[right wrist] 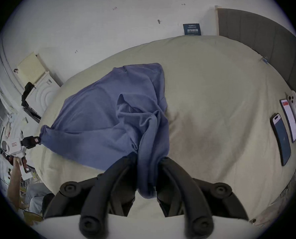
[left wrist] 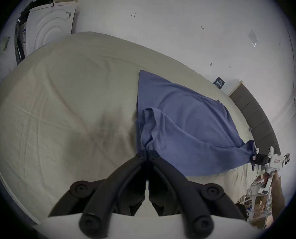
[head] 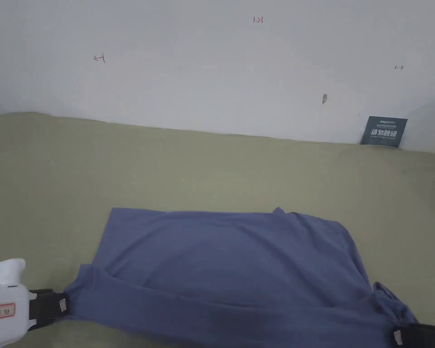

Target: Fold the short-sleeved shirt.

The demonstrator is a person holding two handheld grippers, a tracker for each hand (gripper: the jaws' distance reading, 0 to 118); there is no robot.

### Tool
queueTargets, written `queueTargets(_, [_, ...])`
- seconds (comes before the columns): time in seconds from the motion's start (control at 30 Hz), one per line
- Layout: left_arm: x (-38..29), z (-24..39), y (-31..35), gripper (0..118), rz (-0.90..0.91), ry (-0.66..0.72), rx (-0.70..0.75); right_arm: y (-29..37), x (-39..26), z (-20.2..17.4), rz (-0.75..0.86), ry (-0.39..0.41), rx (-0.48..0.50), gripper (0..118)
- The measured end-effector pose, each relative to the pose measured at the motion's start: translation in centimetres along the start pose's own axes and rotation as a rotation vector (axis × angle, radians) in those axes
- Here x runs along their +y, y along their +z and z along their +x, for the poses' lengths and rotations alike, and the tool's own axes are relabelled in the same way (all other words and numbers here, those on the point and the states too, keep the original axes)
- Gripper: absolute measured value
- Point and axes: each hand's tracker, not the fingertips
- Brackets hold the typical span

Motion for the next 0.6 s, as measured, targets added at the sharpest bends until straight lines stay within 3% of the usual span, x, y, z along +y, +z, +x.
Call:
queueTargets(0.23, [-1.7,-1.9,1.8,1,-0.013,0.029,-0.018,1.9,-2.1,1.4,-0.026,-0.040,0.025,21])
queueTargets(0.53, [-4.8,-3.3,0.0,2,-0.091,0.060,-0.002,-1.5,-4.4,3.5,-0.104,-0.066,-0.013,23])
queueTargets(0.57, [-4.8,-3.4,-0.1,10,-0.092,0.065,-0.005,-1.5,-4.4,3.8,-0.093,-0.079,-0.009,32])
queueTargets(0.6, [-4.7,-3.5,0.2,27,-0.090,0.073,-0.008,-1.1,-4.2,4.0,-0.082,-0.094,-0.005,54])
